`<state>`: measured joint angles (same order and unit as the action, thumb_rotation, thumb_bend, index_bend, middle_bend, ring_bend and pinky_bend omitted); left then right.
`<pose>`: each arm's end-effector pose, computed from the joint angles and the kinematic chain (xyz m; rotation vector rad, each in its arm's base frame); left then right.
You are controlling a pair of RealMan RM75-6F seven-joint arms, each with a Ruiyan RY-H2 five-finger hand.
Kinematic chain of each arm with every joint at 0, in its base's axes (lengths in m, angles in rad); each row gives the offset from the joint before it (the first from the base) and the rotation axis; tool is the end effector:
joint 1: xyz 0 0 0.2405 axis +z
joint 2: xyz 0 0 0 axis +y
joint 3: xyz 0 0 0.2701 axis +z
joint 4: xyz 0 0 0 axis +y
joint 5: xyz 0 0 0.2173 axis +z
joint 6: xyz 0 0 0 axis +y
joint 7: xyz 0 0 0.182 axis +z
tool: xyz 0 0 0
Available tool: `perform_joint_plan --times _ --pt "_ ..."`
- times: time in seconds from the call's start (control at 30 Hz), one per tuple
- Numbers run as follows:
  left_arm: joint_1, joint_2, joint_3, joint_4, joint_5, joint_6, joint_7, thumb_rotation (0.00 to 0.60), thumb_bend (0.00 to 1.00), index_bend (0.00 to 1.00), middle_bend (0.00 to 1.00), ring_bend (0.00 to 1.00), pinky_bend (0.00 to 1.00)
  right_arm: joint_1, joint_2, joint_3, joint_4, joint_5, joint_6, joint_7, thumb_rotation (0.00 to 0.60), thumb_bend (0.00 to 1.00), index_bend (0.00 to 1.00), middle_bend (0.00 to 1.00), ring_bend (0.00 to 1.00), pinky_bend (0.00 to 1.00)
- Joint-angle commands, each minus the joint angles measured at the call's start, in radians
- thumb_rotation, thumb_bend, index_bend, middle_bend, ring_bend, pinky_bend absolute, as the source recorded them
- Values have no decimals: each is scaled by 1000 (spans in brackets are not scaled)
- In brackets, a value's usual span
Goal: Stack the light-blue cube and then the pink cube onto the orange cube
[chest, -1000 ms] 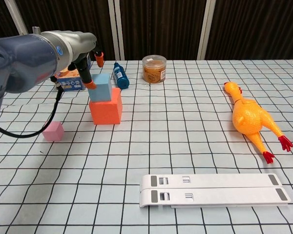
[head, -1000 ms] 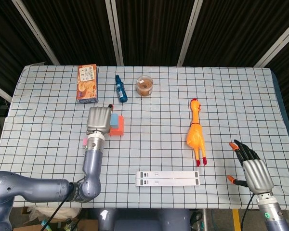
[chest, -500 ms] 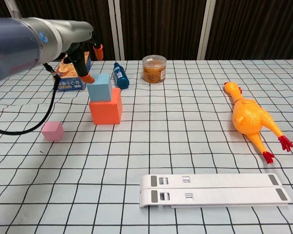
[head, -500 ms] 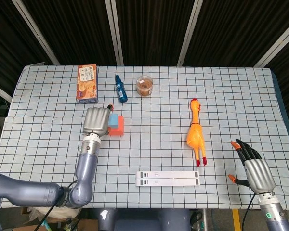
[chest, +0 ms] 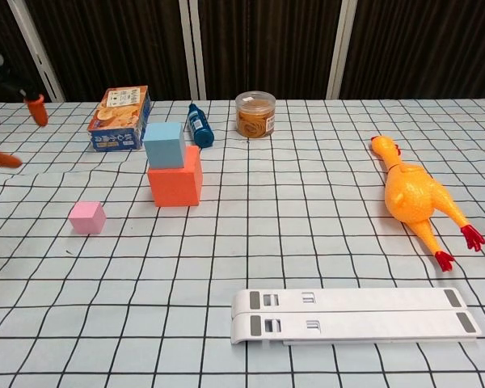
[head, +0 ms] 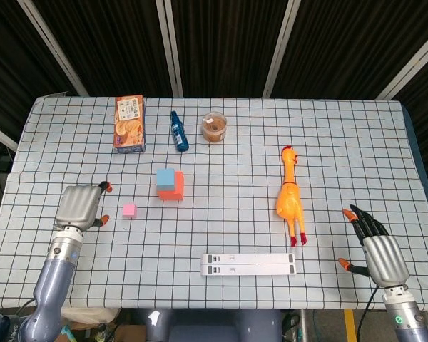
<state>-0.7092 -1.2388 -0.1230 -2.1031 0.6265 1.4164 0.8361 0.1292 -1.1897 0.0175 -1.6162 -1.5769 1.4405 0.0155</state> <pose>-0.1704 0.3303 0.0734 -1.5810 -0.9603 -0.5716 -0.3013 -0.2253 0.1161 1.4967 -0.9700 0.9974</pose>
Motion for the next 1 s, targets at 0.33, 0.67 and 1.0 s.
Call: perform_joint_plan --times 0.33,0.67,1.0 --pt "22 -205 48 320 -41 -130 -55 600 262 340 999 801 819 1 -2 -1 4 5 -7 0 600 160 102 74 124 218" --pt "-6 -307 14 401 -62 -137 -21 600 262 352 1000 801 819 3 -6 -4 7 3 -13 -4 600 160 102 74 124 218" --pt "-5 -266 -10 324 -53 -81 15 600 262 361 1000 801 819 8 -12 -7 7 -1 -24 -13 600 160 102 74 124 218"
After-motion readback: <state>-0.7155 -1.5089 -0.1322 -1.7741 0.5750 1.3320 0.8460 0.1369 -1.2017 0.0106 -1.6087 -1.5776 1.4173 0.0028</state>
